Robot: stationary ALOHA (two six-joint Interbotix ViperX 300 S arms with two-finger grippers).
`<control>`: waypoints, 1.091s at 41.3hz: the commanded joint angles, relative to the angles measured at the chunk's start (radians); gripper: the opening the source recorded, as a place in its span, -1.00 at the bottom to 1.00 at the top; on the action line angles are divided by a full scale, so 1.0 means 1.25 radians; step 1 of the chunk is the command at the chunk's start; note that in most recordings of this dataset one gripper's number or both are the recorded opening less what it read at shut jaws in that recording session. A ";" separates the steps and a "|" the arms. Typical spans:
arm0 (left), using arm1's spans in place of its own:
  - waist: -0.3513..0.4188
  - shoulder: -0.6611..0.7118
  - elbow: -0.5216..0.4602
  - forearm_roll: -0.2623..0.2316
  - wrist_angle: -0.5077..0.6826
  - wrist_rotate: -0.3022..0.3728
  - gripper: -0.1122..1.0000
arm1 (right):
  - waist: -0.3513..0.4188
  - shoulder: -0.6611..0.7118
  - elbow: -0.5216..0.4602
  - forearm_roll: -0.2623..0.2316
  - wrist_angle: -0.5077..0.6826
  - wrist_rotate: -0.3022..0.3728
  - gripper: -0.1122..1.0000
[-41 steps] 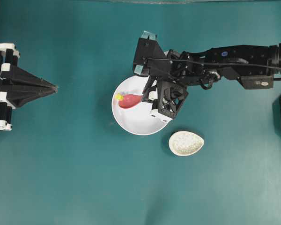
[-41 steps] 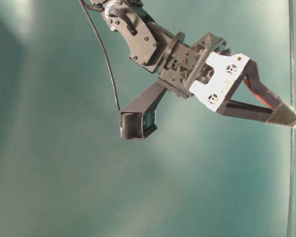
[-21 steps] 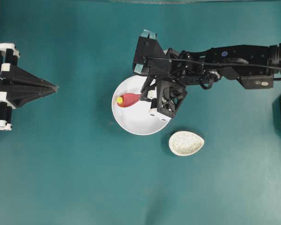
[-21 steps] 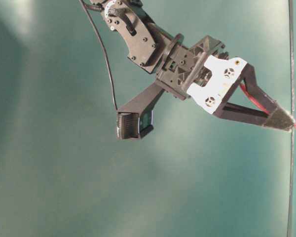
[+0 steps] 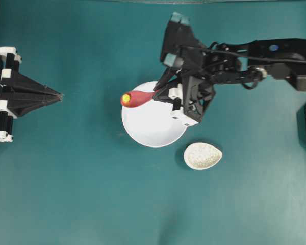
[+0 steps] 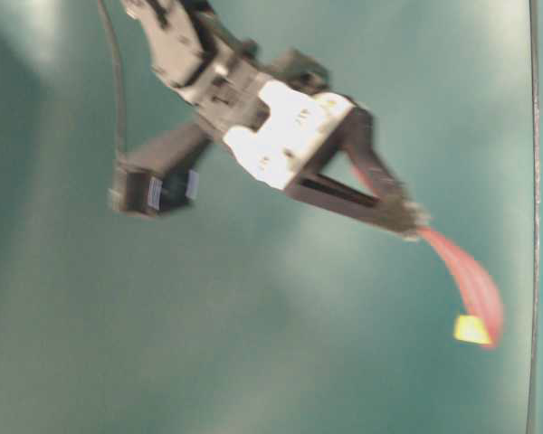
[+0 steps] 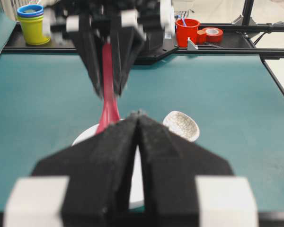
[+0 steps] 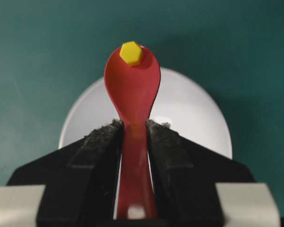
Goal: Scoop the yellow hexagonal prism block from the bowl with a spoon using the right arm.
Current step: 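Raise the spoon carrying the yellow block up out of the bowl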
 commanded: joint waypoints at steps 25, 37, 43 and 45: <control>0.000 0.001 -0.013 0.002 -0.001 0.000 -0.80 | 0.006 -0.292 0.193 0.000 -0.190 0.004 -0.35; 0.000 0.001 -0.015 0.002 -0.001 0.000 -0.80 | 0.006 -0.292 0.207 0.000 -0.194 0.004 -0.35; 0.000 0.001 -0.013 0.001 -0.001 0.000 -0.80 | 0.006 -0.292 0.209 0.000 -0.209 0.004 -0.35; 0.001 0.001 -0.015 0.002 -0.001 0.000 -0.80 | 0.006 -0.292 0.207 0.000 -0.212 0.004 -0.35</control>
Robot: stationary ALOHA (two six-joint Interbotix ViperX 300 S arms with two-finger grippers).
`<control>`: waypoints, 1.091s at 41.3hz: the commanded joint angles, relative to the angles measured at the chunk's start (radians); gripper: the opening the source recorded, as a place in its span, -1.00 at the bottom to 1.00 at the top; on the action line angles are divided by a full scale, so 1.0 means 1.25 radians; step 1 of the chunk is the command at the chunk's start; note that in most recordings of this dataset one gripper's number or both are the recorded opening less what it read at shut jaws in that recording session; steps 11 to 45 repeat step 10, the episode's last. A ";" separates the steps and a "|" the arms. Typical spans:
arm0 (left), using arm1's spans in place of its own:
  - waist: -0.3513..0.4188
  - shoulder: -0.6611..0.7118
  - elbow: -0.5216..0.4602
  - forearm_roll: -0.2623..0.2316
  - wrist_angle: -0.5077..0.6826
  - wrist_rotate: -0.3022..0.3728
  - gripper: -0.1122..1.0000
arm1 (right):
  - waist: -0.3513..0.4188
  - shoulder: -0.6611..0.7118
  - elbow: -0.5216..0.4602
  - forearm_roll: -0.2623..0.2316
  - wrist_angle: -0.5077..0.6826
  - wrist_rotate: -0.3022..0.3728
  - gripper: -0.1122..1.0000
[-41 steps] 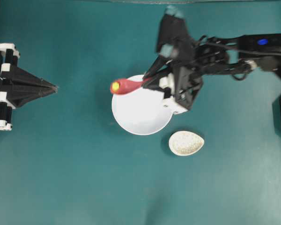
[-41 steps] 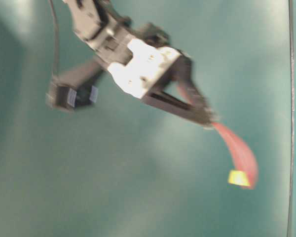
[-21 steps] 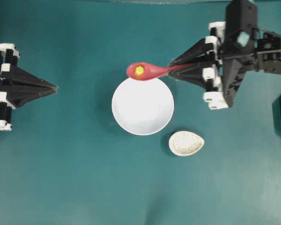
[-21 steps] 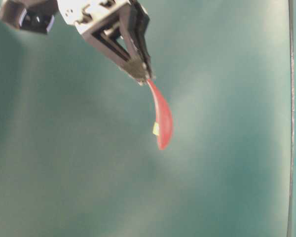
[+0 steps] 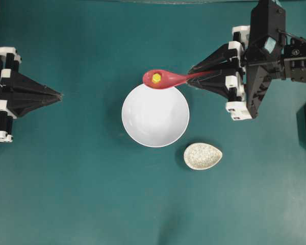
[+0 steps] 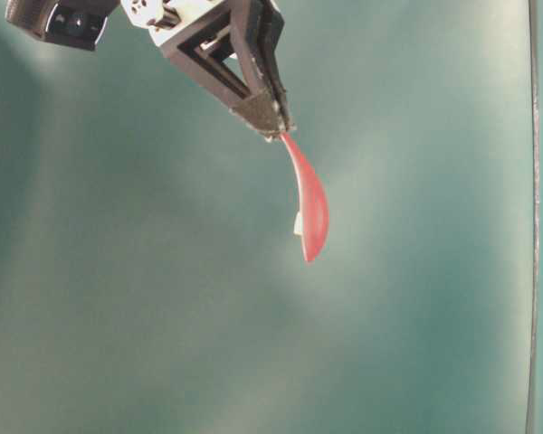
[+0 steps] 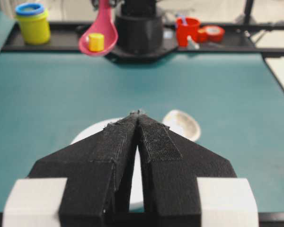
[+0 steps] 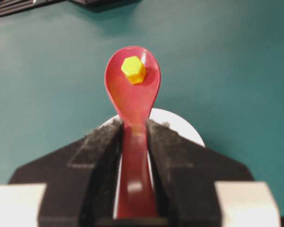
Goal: Scoop the yellow hexagonal prism block from the bowl with a spoon using the right arm.
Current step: 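Raise the spoon carrying the yellow block up out of the bowl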
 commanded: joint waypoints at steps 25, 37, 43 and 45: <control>0.000 0.004 -0.015 0.001 0.001 0.001 -0.80 | 0.001 -0.012 -0.009 0.001 -0.015 0.001 -0.35; 0.000 0.004 -0.015 0.001 0.001 0.001 -0.80 | 0.001 -0.012 -0.009 0.001 -0.015 0.001 -0.35; 0.000 0.004 -0.015 0.001 0.001 0.001 -0.80 | 0.001 -0.012 -0.009 0.001 -0.015 0.001 -0.35; 0.000 0.004 -0.015 0.001 0.001 0.001 -0.80 | 0.001 -0.012 -0.009 0.001 -0.015 0.001 -0.35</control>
